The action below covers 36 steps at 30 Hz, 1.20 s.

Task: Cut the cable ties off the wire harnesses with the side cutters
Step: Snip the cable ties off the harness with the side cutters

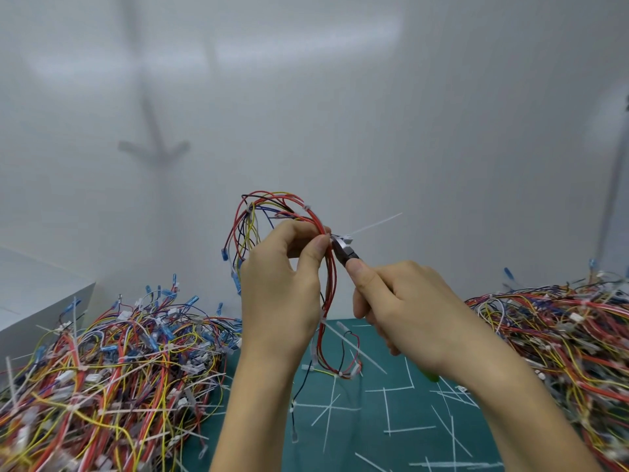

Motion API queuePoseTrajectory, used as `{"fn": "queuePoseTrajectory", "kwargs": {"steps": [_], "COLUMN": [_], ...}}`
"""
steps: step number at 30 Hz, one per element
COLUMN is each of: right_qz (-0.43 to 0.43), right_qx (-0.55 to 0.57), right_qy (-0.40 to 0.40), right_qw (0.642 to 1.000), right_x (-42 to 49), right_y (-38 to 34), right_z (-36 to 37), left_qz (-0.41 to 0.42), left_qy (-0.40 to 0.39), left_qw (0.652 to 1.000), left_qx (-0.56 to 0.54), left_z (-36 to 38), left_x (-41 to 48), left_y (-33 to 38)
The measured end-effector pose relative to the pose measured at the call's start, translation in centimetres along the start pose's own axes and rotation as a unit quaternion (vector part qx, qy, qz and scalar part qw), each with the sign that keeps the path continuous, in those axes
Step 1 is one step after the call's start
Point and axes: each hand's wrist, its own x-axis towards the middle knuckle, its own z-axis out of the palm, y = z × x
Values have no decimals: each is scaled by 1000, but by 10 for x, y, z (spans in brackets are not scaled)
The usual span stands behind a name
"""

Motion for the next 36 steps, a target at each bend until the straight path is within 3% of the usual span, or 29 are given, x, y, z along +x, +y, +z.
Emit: {"fn": "queuePoseTrajectory", "kwargs": {"steps": [29,36], "right_qz": [7,14], "right_qx": [33,154], "right_qy": [-18,21], "right_qw": [999,988], "right_x": [1,5], "right_y": [6,10], "right_z": [-2,-9], "left_qz": [-40,-76], "left_qy": [-19,-41], "left_qw": [997,987], "left_qx": [-64,-138], "left_z": [-2,-8], "left_x": [0,2], "left_y": [3,3]}}
